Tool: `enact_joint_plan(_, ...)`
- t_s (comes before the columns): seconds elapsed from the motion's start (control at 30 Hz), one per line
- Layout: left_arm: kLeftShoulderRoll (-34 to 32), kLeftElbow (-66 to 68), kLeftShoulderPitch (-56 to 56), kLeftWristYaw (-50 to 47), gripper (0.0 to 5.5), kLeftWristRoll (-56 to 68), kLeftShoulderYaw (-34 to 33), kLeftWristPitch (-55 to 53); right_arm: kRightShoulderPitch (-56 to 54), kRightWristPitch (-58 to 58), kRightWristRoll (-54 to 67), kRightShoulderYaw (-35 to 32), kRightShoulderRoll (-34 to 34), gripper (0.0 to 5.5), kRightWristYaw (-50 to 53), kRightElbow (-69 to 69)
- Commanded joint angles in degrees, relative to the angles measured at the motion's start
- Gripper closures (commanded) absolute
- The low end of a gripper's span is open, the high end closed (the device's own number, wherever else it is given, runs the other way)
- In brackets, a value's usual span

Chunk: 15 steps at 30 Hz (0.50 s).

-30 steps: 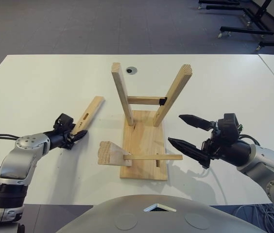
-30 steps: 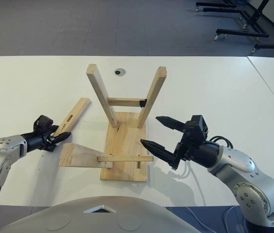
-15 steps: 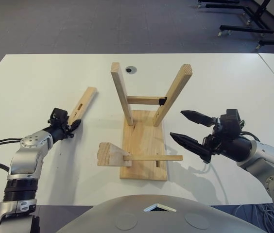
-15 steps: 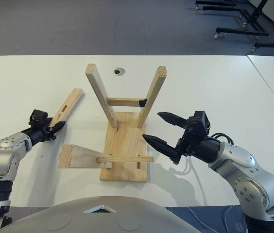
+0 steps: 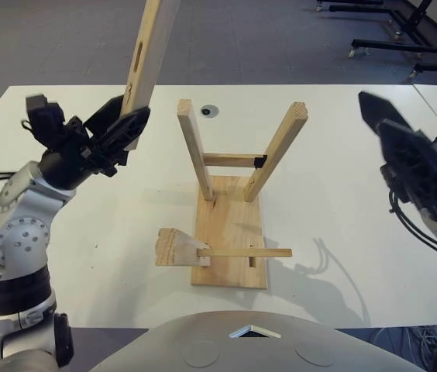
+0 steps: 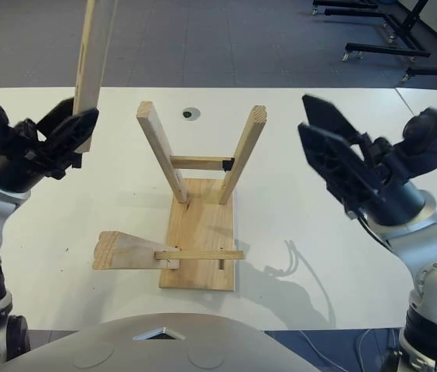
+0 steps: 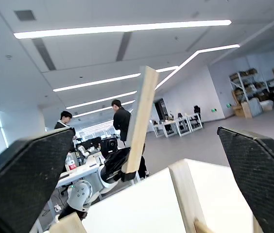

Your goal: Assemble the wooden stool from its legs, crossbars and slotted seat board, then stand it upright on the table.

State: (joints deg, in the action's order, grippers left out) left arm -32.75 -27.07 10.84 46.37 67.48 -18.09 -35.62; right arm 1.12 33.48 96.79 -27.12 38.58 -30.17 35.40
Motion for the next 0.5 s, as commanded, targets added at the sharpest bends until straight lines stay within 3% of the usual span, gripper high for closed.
enact_joint_plan(0.03, -4.09, -1.57, 3.29, 4.96, 3.44, 7.51, 2.96, -6.56, -5.75, -0.02, -0.53, 5.15, -0.75, 0.10, 1.50, 1.94)
enact_joint_plan(0.23, -5.50, -0.39, 7.56, 11.63, 3.44, 10.05, 10.18, -12.82, -14.70, -0.95, -7.03, 15.78, -5.66, 0.10, 2.08, 3.59)
enact_joint_plan(0.5, -3.32, 0.59, 9.85, 12.43, 3.44, 9.27, 14.15, -13.93, -21.08, -0.87, -11.88, 22.75, -9.60, 0.10, 3.37, 4.50)
